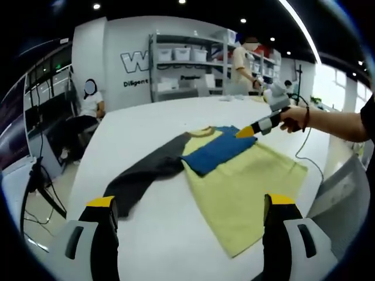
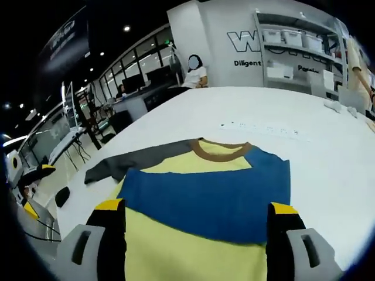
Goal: Fold the garment on the visible template until the final outline fits inside the template.
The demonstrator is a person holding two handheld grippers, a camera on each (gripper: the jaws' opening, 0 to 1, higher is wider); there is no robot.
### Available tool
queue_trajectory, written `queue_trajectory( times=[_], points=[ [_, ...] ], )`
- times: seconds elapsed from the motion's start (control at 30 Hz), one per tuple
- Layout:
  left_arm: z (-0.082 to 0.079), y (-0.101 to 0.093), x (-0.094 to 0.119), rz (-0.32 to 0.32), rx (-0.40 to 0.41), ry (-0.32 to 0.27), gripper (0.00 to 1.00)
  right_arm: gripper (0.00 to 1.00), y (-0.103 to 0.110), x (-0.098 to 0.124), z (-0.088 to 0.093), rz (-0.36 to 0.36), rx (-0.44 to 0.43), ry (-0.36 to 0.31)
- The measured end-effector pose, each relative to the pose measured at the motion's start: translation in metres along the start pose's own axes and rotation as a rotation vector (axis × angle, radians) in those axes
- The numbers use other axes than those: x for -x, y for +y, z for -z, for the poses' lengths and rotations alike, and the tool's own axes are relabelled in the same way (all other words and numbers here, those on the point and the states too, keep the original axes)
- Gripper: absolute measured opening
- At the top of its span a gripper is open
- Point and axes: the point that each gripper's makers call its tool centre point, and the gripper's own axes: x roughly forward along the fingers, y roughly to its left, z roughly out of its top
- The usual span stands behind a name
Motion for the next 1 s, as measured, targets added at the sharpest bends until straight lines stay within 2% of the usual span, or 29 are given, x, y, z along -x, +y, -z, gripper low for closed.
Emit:
queue_trajectory(
  times=[0.27, 0.47, 0.6, 0.7, 0.77, 0.87, 1.0],
  points=[
    [0.002, 0.003, 0.003, -0.007, 0.000, 0.007, 0.99, 0.96, -0.025, -0.002, 0.019, 0.026, -0.046, 0.039],
    [0.002, 0.002, 0.004, -0.004, 0.008, 0.004, 0.99, 0.85, -0.048, -0.002, 0.033, 0.070, -0.059, 0.067],
    [0.001, 0.000, 0.004, -0.002, 0.008, 0.005, 0.99, 0.80, -0.057, -0.001, 0.039, 0.071, -0.129, 0.067],
    [0.002, 0.000, 0.004, 0.001, 0.008, 0.011, 0.99, 0.72, -0.067, 0.001, 0.041, 0.090, -0.135, 0.066],
    [0.003, -0.002, 0.003, 0.004, 0.008, 0.012, 0.99, 0.65, -0.074, 0.003, 0.043, 0.118, -0.108, 0.075],
    [0.004, -0.004, 0.003, 0.011, 0.011, 0.018, 0.99, 0.48, -0.079, 0.006, 0.045, 0.136, -0.101, 0.077],
    [0.004, -0.005, 0.003, 0.016, 0.010, 0.019, 0.99, 0.35, -0.086, 0.009, 0.048, 0.160, -0.092, 0.086]
  ],
)
